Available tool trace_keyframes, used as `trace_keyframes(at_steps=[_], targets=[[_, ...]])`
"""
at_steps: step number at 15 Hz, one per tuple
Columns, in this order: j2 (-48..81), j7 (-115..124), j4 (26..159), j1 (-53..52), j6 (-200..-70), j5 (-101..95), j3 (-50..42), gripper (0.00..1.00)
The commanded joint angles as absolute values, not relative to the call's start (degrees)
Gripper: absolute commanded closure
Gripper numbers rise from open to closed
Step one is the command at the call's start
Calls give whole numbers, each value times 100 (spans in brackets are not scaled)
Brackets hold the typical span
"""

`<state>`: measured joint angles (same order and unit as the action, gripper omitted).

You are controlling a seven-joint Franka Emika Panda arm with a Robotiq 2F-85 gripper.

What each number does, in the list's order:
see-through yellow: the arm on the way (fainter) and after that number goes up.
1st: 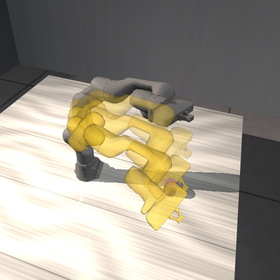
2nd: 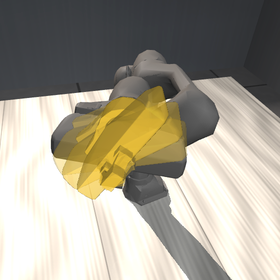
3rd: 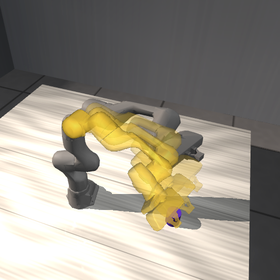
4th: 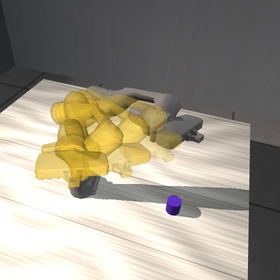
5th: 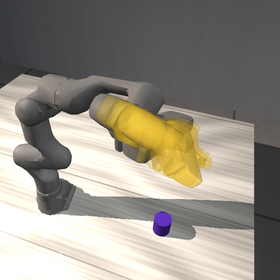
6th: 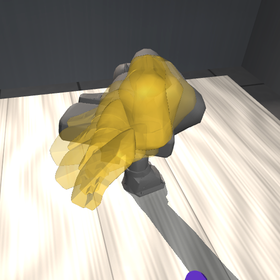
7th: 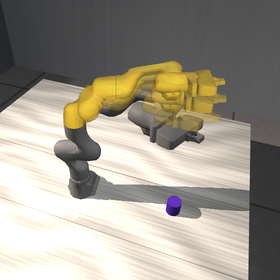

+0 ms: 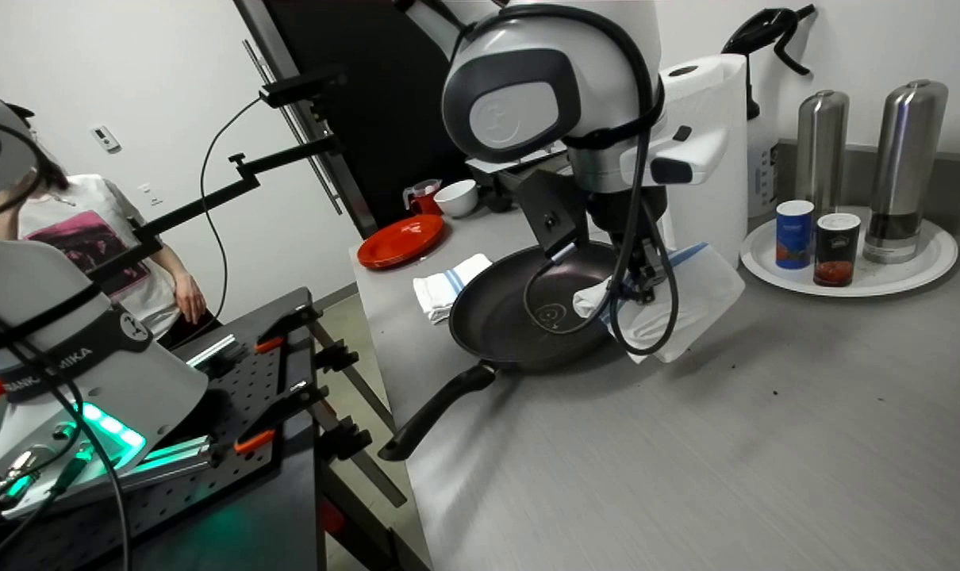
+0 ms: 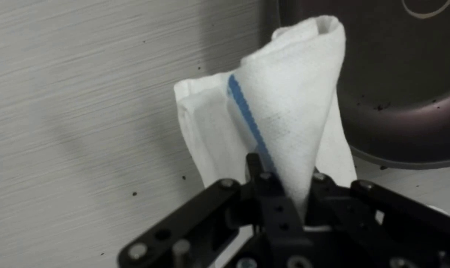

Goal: Wipe the pan with the dish cloth

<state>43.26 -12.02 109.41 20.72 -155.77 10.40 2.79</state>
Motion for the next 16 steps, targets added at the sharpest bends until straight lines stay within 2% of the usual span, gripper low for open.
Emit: trace_keyframes(at_steps=[1,16], targets=[[4072,-1351,11313,1936,-15339,946,331,97],[3568,-1164,12273,1381,-15764,938,293,97]])
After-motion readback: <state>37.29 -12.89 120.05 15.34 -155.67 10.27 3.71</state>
